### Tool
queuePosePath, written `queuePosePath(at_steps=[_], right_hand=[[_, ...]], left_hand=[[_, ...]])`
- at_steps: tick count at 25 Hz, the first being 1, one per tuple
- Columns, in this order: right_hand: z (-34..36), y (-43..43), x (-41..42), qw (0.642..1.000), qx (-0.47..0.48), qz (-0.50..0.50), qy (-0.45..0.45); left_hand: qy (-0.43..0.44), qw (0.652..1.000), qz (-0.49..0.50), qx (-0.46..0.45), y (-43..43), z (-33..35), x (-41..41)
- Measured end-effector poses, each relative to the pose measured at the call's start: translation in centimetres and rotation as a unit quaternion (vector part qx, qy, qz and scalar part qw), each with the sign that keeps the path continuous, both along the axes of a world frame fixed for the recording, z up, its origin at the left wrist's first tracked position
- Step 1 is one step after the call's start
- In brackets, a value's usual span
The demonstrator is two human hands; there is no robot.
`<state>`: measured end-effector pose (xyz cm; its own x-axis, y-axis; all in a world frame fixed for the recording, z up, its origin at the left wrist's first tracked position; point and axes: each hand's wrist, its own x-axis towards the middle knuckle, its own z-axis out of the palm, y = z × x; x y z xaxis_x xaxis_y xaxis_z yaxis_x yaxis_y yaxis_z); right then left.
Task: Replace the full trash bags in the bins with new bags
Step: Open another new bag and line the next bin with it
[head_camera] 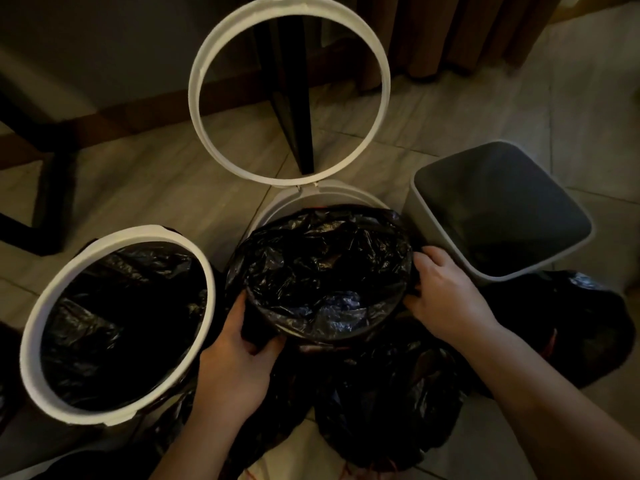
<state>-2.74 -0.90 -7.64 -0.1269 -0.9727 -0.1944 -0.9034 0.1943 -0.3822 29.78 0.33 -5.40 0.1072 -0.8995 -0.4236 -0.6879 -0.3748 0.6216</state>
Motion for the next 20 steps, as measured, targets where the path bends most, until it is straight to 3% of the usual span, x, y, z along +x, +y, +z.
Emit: queuePosePath(at_steps=[3, 6, 8, 10, 11, 14, 16, 20], right_hand=[[0.7, -0.4, 0.1, 0.994, 0.052, -0.007, -0.100], [2.3, -0.1, -0.5, 0.962, 0.067, -0.097, -0.246], [3.3, 0.2, -0.7, 0.979, -0.039, -0.115, -0.164], [4.6, -0.8, -0.4, 0.971, -0.210, -0.086, -0.073], [5.1, -1.9, 0.0, 0.965, -0.250, -0.053, -0.057], [5.6, -6.5, 0.8, 0.985, -0.161, 0.031, -0.052], [5.4, -9.2, 0.8, 0.988, -0.122, 0.083, -0.049], [4.8, -11.9, 0.5, 0.978, -0.154, 0.122, -0.075]], left_hand=[[0.153, 0.984, 0.085, 0.023, -0.2, -0.3, -0.2], [0.210, 0.970, 0.126, -0.012, 0.4, -0.1, -0.2], [0.157, 0.975, 0.138, -0.077, 0.8, 0.6, 0.4], [0.034, 0.980, 0.092, -0.172, -0.1, 2.1, 0.7], [-0.026, 0.972, 0.049, -0.227, -1.2, 2.9, 0.6], [-0.083, 0.933, -0.073, -0.343, -7.1, 4.4, -0.8], [-0.076, 0.941, -0.106, -0.311, -11.0, 4.8, -1.7], [-0.072, 0.954, -0.137, -0.256, -14.5, 3.5, -1.7]])
